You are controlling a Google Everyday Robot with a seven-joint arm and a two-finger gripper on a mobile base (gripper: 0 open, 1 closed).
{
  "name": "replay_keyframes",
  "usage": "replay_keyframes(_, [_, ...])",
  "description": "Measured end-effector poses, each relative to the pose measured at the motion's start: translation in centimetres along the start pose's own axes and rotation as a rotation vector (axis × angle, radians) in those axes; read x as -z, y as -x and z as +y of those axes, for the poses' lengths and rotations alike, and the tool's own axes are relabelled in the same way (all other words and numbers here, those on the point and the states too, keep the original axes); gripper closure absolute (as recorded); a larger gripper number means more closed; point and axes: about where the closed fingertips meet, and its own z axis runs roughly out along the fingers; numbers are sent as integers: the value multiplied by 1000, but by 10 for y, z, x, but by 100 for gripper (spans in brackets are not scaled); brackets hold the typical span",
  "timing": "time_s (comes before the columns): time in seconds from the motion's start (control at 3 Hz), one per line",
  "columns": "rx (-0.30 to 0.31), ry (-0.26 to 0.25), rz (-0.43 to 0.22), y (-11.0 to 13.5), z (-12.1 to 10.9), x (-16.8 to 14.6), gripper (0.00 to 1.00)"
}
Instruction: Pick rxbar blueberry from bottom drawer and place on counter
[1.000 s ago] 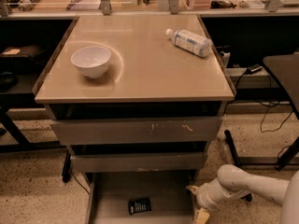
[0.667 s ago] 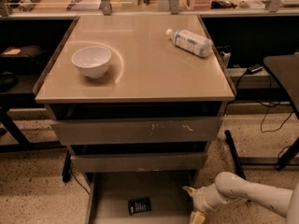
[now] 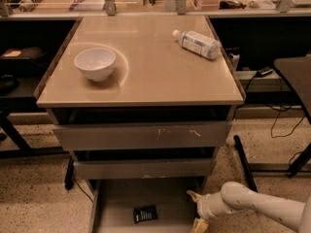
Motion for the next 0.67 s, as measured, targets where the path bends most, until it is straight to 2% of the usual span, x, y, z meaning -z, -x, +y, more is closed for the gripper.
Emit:
replay_keyframes(0.33, [-5,3,-15,-2,2,-1,0])
replay_keyframes(0.67, [0,56,-83,-6,4,-34,0])
